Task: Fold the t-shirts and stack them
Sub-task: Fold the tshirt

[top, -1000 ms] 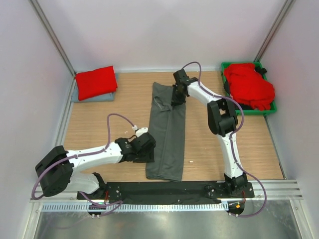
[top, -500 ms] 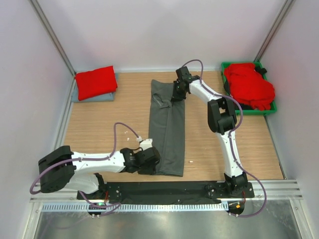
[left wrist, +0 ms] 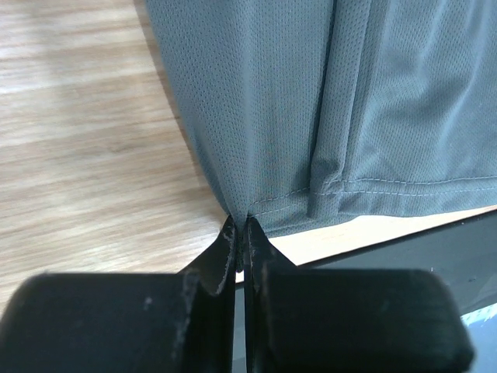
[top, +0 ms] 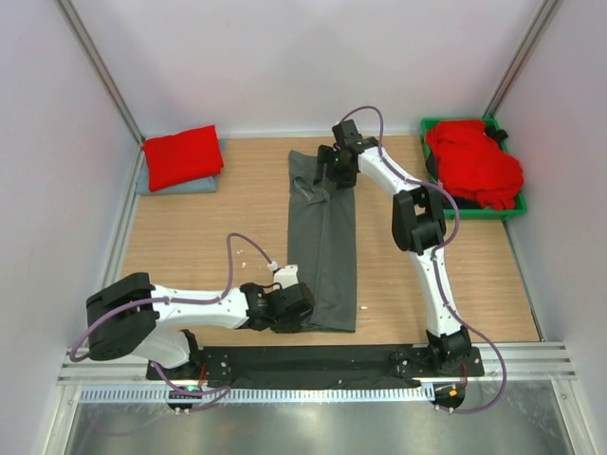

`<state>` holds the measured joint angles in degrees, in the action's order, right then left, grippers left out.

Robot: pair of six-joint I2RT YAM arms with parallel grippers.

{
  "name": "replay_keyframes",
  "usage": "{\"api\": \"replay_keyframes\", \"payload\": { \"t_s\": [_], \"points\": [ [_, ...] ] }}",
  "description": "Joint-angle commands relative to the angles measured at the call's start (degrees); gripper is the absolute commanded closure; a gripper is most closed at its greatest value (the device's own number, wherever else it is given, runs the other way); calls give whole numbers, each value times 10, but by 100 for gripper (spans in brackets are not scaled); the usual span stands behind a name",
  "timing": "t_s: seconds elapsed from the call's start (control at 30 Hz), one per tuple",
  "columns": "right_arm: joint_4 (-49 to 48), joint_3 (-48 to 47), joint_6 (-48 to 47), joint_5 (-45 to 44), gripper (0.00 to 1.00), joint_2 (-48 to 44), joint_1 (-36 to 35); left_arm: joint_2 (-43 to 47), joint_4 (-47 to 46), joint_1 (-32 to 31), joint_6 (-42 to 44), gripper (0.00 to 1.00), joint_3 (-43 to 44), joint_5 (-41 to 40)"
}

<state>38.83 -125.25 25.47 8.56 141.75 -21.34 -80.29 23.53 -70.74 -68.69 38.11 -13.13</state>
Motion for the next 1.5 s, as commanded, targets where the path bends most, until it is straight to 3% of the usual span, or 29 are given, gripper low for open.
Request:
{"api": "replay_keyframes", "payload": {
  "t_s": [0.0, 0.1, 0.27, 0.3, 0.37, 0.4, 0.43, 0.5, 0.53, 0.7, 0.87, 1.2, 1.47],
  "points": [
    [69, -28, -38, -79, 18, -34, 3, -10, 27, -18, -12, 100, 7, -19],
    [75, -4, -44, -106, 15, -106, 3, -6, 35, -26, -18, 100, 10, -27],
    [61, 162, -23, -105, 13, -269, 1, 2, 48, -35, -21, 96, 20, -35],
    [50, 201, -7, -101, 13, -337, 0, 4, 56, -36, -22, 91, 21, -41],
    [37, 333, 19, -103, 12, -408, -7, 13, 65, -40, -22, 69, 28, -46],
    [22, 380, 45, -103, 13, -473, -12, 16, 73, -41, -22, 51, 30, -51],
    [14, 474, 61, -103, 13, -511, -19, 24, 78, -41, -23, 45, 32, -52],
    [-4, 563, 93, -103, 17, -573, -47, 34, 91, -44, -23, 34, 36, -63],
    [-11, 644, 131, -99, 18, -636, -60, 39, 97, -45, -23, 32, 40, -67],
    [-55, 839, 252, -106, 29, -773, -184, 79, 125, -47, -23, 31, 42, -103],
    [-60, 920, 327, -123, 41, -851, -233, 81, 122, -46, -20, 31, 37, -130],
    [-107, 962, 404, -150, 45, -812, -353, 38, 91, -46, -21, 35, 35, -145],
    [-125, 971, 426, -167, 53, -774, -387, 20, 60, -46, -28, 38, 21, -130]
  ]
}}
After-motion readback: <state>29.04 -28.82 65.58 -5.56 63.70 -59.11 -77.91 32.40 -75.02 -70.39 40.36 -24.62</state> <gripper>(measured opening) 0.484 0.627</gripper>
